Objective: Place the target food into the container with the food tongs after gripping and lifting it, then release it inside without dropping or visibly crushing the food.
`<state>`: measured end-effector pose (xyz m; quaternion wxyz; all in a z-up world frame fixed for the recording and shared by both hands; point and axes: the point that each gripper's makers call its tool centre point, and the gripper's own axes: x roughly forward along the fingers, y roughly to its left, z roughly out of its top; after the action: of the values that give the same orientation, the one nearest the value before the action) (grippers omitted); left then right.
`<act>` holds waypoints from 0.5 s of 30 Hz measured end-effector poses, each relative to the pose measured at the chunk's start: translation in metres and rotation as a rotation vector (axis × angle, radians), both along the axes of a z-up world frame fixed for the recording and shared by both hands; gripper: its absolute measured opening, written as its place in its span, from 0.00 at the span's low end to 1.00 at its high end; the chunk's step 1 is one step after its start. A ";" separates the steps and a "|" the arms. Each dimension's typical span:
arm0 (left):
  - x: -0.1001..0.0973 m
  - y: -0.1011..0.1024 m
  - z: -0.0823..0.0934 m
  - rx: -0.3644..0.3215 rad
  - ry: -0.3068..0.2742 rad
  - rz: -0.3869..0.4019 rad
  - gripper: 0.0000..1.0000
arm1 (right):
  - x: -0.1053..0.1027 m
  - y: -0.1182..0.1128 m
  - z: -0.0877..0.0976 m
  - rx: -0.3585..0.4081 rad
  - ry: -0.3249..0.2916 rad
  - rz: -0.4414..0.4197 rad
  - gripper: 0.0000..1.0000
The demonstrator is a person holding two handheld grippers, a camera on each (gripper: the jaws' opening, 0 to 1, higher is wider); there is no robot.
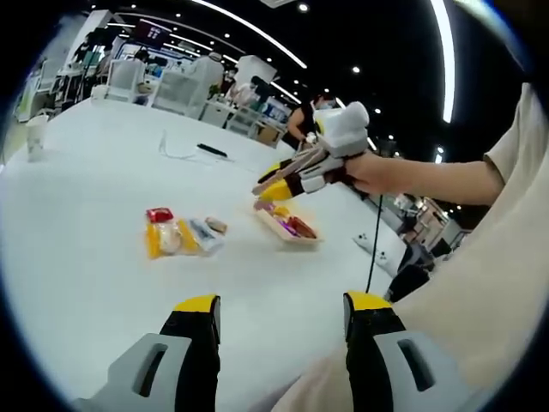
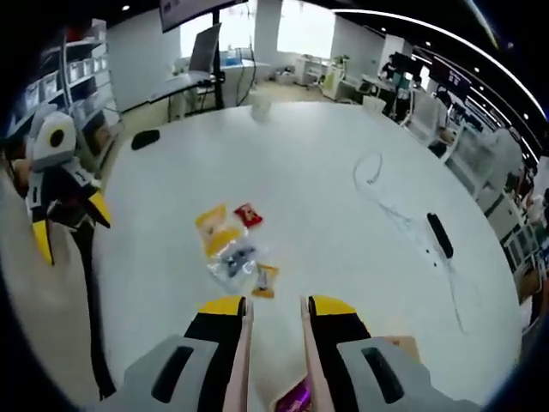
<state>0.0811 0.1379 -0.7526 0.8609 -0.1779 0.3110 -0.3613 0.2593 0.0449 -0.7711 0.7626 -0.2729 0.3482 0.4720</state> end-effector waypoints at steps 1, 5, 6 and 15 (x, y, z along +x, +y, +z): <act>0.000 0.000 0.000 0.000 0.002 0.000 0.57 | 0.000 0.000 0.000 0.000 0.001 0.000 0.28; 0.001 -0.001 -0.001 0.000 0.007 -0.002 0.57 | 0.001 0.002 -0.003 -0.004 0.006 0.009 0.28; 0.000 0.000 -0.002 0.002 0.009 -0.003 0.57 | 0.001 0.003 -0.005 -0.009 0.007 0.018 0.28; 0.002 0.001 -0.006 -0.007 0.022 0.016 0.57 | 0.001 0.005 -0.014 -0.072 -0.020 0.084 0.28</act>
<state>0.0828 0.1393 -0.7583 0.8597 -0.1876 0.3175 -0.3534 0.2604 0.0503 -0.7853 0.7353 -0.3193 0.3453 0.4880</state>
